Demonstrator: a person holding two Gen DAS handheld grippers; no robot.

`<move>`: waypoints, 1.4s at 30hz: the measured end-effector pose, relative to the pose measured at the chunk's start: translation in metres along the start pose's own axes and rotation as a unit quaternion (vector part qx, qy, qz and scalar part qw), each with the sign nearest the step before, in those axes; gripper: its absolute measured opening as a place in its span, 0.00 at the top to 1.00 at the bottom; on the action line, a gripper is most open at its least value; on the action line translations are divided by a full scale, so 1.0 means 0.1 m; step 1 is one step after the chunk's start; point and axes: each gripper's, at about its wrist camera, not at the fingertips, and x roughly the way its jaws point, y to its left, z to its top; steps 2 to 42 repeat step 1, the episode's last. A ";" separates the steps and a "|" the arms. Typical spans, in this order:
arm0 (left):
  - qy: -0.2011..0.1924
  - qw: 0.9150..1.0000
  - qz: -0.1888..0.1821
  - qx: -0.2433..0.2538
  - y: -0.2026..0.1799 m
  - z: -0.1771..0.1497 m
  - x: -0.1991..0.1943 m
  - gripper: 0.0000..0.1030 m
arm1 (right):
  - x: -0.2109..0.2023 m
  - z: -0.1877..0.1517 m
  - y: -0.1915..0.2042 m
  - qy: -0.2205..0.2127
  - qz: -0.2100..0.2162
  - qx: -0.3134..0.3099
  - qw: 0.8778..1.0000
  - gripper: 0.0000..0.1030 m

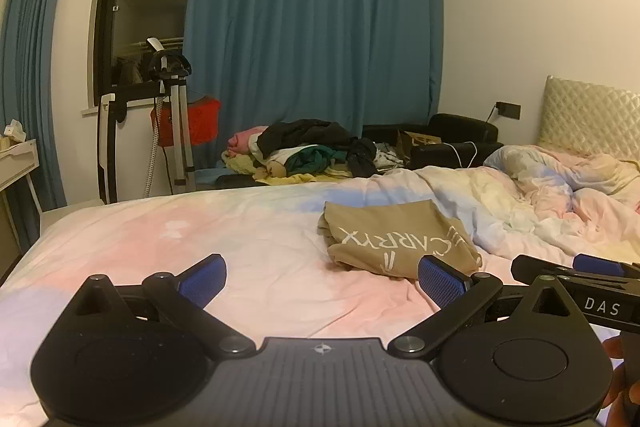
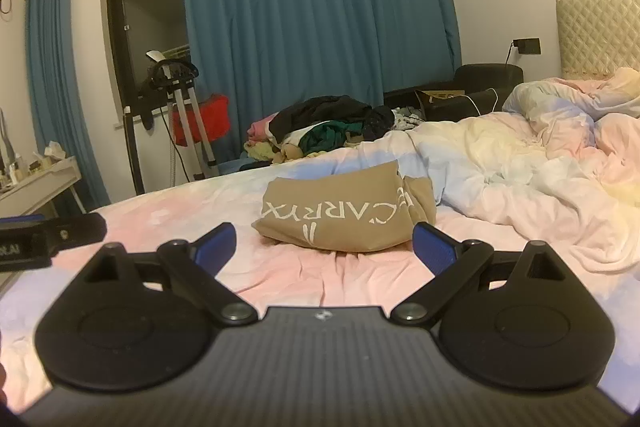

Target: Fold clothes

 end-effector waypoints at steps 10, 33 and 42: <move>0.000 1.000 0.000 0.000 0.00 0.00 0.00 0.00 | 0.00 0.00 0.00 0.000 -0.001 0.000 1.000 0.07; 0.000 1.000 0.000 0.000 0.00 0.00 0.00 0.00 | 0.00 0.00 0.00 0.000 -0.001 0.000 1.000 0.07; 0.000 1.000 0.000 0.000 0.00 0.00 0.00 0.00 | 0.00 0.00 0.00 0.000 -0.001 0.000 1.000 0.07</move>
